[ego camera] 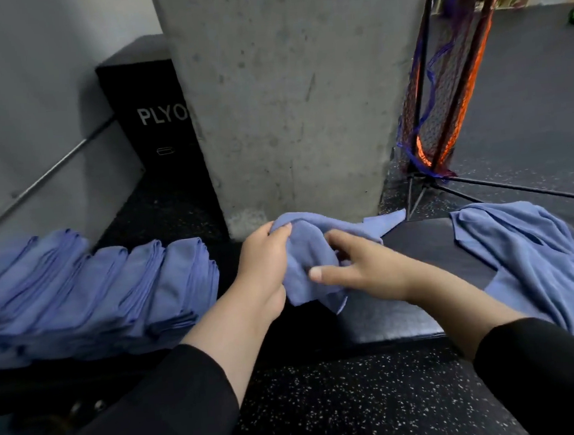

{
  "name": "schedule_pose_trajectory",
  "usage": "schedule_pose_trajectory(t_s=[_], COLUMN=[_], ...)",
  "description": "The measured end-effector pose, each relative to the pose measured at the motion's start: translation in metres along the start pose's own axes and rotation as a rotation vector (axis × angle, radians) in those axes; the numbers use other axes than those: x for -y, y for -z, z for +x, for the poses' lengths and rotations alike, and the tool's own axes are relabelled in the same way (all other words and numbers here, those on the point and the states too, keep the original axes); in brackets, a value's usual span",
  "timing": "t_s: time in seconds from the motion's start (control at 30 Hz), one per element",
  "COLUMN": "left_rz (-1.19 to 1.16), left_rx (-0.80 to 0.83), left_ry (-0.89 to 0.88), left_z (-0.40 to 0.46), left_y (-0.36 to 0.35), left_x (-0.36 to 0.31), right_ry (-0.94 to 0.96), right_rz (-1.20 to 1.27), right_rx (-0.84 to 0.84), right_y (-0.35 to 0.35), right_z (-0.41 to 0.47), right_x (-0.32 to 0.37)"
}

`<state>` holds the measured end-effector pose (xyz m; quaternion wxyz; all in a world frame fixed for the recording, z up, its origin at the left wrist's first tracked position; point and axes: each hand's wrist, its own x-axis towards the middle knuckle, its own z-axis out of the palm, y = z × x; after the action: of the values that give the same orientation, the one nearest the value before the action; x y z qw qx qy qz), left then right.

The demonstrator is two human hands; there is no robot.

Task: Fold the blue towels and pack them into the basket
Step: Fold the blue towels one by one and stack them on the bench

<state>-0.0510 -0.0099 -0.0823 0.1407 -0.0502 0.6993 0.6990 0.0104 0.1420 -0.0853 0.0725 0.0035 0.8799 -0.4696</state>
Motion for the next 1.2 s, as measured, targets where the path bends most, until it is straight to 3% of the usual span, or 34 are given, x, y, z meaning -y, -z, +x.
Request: schedule_pose_trajectory(t_s=[0.07, 0.17, 0.27, 0.4, 0.47, 0.6, 0.67, 0.83, 1.0, 1.1, 1.13, 1.2], left_rz=[-0.073, -0.107, -0.051, -0.121, -0.122, -0.030, 0.004, 0.070, 0.234, 0.830, 0.895, 0.767], left_rx=[0.021, 0.067, -0.092, -0.217, -0.212, -0.218, -0.218, -0.257, -0.170, -0.213, -0.227, -0.040], left_ry=[0.061, 0.008, -0.022, -0.007, -0.005, -0.072, -0.080, -0.112, -0.141, -0.381, -0.520, -0.635], left_z=[0.004, 0.003, 0.012, 0.021, 0.021, 0.019, 0.017, 0.020, 0.027, 0.025, 0.021, 0.008], left_y=[0.003, 0.010, 0.020, 0.035, 0.043, 0.052, 0.051, 0.043, 0.044, 0.046, 0.042, 0.031], left_x=[-0.004, -0.007, -0.005, -0.006, -0.006, -0.006, -0.005, 0.001, -0.003, 0.002, 0.003, 0.004], right_ry=[0.010, -0.006, -0.011, -0.037, -0.059, -0.119, -0.130, -0.172, -0.089, -0.101, -0.106, -0.105], right_rz=[-0.065, -0.245, -0.208, -0.162, -0.226, -0.509, -0.512, -0.328, -0.125, -0.075, -0.058, -0.049], right_rx=[0.065, -0.071, -0.311, -0.415, -0.345, -0.001, 0.003, -0.111, -0.454, -0.524, -0.520, -0.493], right_y=[-0.007, -0.015, -0.009, -0.003, -0.003, -0.006, -0.008, -0.003, 0.018, 0.026, 0.027, 0.027], right_z=[-0.006, -0.001, 0.006, 0.013, 0.014, 0.011, 0.010, 0.014, 0.017, 0.016, 0.016, 0.014], right_x=[0.004, 0.000, -0.009, -0.017, -0.017, -0.020, -0.027, -0.033, -0.024, -0.019, -0.017, -0.010])
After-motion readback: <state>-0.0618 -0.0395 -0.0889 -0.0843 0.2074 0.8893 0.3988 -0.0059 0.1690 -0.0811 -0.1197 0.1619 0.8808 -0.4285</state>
